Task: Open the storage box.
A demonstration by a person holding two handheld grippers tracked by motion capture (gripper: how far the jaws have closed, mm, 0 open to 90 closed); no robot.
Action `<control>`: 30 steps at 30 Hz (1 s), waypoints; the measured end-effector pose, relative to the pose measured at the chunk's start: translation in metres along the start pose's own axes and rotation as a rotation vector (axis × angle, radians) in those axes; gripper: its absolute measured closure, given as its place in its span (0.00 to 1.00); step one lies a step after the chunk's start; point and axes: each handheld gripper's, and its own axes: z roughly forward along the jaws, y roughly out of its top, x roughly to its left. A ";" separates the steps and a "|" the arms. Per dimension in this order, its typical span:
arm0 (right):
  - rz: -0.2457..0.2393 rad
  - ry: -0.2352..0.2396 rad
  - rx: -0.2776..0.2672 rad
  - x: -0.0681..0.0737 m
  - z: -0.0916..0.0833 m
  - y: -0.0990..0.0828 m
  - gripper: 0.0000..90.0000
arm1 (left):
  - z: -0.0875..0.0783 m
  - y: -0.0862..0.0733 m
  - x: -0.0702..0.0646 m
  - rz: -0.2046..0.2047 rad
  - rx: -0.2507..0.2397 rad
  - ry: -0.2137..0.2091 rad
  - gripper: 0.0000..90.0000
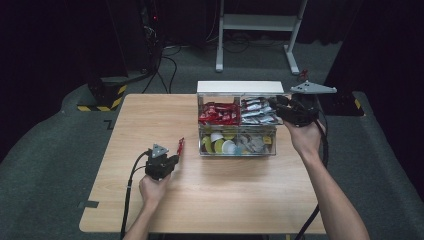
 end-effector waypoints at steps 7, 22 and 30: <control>0.000 0.000 0.000 0.000 0.000 0.000 0.74 | 0.008 -0.004 -0.003 0.000 0.029 -0.006 0.94; -0.004 0.008 -0.002 -0.001 -0.001 0.000 0.74 | 0.015 -0.011 0.002 -0.027 0.069 -0.010 0.91; -0.002 0.009 -0.004 -0.001 -0.002 0.000 0.74 | 0.009 -0.012 0.005 -0.048 0.046 -0.011 0.75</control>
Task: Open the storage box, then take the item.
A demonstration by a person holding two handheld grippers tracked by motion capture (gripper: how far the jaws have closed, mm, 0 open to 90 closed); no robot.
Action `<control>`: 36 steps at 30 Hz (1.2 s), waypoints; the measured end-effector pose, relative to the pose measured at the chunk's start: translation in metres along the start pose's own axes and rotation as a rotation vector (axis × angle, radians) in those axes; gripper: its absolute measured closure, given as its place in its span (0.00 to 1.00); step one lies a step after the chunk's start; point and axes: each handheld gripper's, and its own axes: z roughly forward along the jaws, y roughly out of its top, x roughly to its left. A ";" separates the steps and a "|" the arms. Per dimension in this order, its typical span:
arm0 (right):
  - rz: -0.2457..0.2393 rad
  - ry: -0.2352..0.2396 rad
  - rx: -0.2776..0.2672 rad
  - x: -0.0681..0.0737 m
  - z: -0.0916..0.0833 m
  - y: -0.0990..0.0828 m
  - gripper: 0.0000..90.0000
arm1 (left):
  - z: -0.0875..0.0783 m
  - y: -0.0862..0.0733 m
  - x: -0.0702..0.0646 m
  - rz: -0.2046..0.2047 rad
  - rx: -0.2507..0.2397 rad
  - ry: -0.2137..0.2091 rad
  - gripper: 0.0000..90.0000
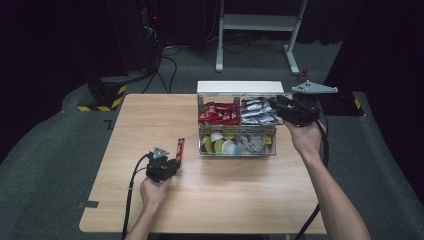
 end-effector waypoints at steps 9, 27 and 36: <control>0.000 -0.003 0.001 0.000 0.000 0.000 0.74 | -0.007 0.001 0.001 0.003 -0.030 0.006 0.62; 0.004 -0.002 0.004 0.001 -0.001 0.001 0.74 | -0.025 -0.006 0.017 -0.040 -0.069 0.047 0.60; 0.005 -0.005 0.003 0.002 -0.001 0.001 0.74 | -0.030 -0.014 0.032 -0.062 -0.072 0.123 0.59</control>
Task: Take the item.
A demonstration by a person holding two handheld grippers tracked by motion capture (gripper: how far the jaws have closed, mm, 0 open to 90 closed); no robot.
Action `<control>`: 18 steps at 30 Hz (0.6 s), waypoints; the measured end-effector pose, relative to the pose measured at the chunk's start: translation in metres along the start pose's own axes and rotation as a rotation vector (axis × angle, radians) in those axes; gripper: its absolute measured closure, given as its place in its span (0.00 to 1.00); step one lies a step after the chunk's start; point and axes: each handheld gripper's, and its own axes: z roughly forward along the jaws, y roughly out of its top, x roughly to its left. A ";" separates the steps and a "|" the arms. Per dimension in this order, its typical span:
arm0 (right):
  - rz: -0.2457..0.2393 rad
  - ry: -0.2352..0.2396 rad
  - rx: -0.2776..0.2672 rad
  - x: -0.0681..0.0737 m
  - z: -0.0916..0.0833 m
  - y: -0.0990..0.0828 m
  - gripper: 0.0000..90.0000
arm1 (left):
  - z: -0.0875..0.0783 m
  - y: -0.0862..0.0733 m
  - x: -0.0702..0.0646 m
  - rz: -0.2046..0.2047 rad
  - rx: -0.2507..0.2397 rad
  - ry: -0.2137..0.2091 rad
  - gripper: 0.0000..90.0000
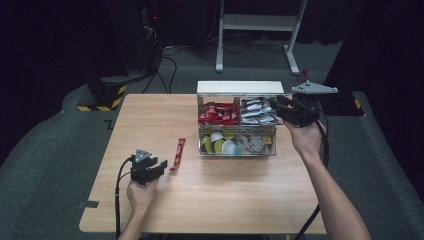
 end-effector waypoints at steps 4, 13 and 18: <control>-0.001 0.001 0.001 0.000 -0.002 -0.001 0.74 | 0.000 -0.002 0.005 0.006 0.005 0.039 0.57; -0.001 -0.004 0.001 0.000 -0.003 -0.001 0.74 | 0.005 -0.010 0.009 0.057 0.044 0.127 0.51; 0.000 -0.009 0.004 0.002 -0.003 -0.002 0.74 | 0.010 -0.018 0.009 0.060 0.041 0.133 0.49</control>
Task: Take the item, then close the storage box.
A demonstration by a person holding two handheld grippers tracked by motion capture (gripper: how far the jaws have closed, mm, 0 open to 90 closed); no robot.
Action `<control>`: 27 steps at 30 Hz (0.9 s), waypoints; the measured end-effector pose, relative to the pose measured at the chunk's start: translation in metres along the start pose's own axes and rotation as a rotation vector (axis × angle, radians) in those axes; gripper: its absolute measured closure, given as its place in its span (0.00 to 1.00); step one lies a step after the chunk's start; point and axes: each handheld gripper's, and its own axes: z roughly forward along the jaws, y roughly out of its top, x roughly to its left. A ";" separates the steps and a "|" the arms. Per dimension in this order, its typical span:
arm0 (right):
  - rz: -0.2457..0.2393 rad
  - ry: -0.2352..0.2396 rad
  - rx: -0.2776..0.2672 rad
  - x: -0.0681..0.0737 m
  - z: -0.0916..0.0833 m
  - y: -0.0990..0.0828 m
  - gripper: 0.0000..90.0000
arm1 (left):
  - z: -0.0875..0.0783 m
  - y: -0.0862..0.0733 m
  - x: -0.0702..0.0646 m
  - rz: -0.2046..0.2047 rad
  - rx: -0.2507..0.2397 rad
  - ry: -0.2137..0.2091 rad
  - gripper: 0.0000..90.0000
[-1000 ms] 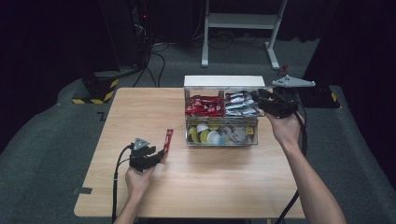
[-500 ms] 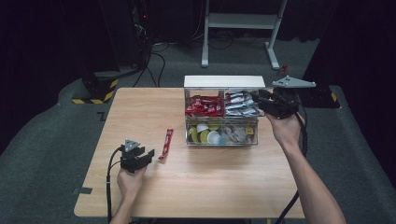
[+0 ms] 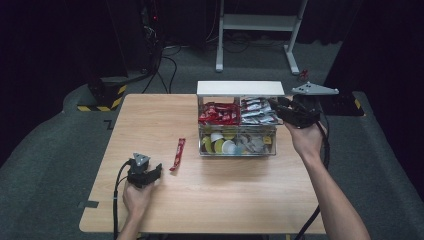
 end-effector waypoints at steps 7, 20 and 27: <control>-0.002 0.001 0.003 0.000 0.000 0.000 0.73 | 0.000 0.000 -0.001 -0.001 0.001 -0.003 0.47; -0.005 0.016 0.009 0.004 0.001 -0.005 0.73 | 0.001 0.000 -0.001 0.002 0.004 -0.004 0.41; -0.006 0.018 0.014 0.006 0.001 -0.010 0.73 | 0.001 0.000 -0.001 0.001 0.006 -0.008 0.40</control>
